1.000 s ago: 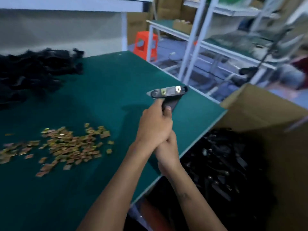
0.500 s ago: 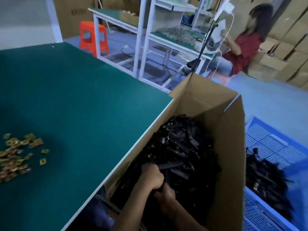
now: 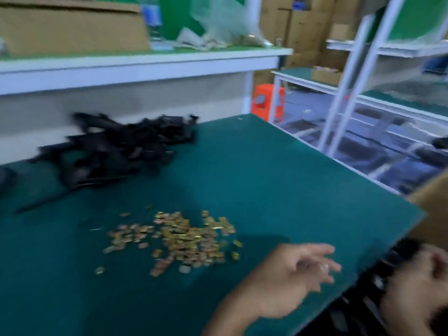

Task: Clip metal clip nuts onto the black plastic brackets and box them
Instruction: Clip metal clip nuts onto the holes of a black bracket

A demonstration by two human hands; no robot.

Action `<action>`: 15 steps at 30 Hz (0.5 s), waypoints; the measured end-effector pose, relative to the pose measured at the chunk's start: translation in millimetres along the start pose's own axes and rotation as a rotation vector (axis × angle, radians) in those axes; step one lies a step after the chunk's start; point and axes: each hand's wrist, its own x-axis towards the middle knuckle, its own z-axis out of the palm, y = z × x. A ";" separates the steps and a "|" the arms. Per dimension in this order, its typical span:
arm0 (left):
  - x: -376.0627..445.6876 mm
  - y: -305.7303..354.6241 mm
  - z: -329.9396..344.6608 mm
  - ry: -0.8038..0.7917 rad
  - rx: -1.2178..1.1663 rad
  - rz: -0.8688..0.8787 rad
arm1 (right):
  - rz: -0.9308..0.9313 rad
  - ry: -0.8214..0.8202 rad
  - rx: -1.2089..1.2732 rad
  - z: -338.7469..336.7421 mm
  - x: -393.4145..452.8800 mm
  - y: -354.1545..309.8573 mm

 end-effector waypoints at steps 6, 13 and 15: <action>-63.6 9.7 -151.4 0.819 -0.127 0.373 | -0.440 -0.948 -0.254 157.7 -81.9 -77.4; -93.8 -38.6 -194.1 1.196 -0.201 0.389 | -0.408 -1.477 -0.420 355.1 -160.2 -101.6; -94.0 -44.9 -198.3 1.214 -0.209 0.386 | -0.252 -1.541 -0.430 395.7 -181.0 -101.4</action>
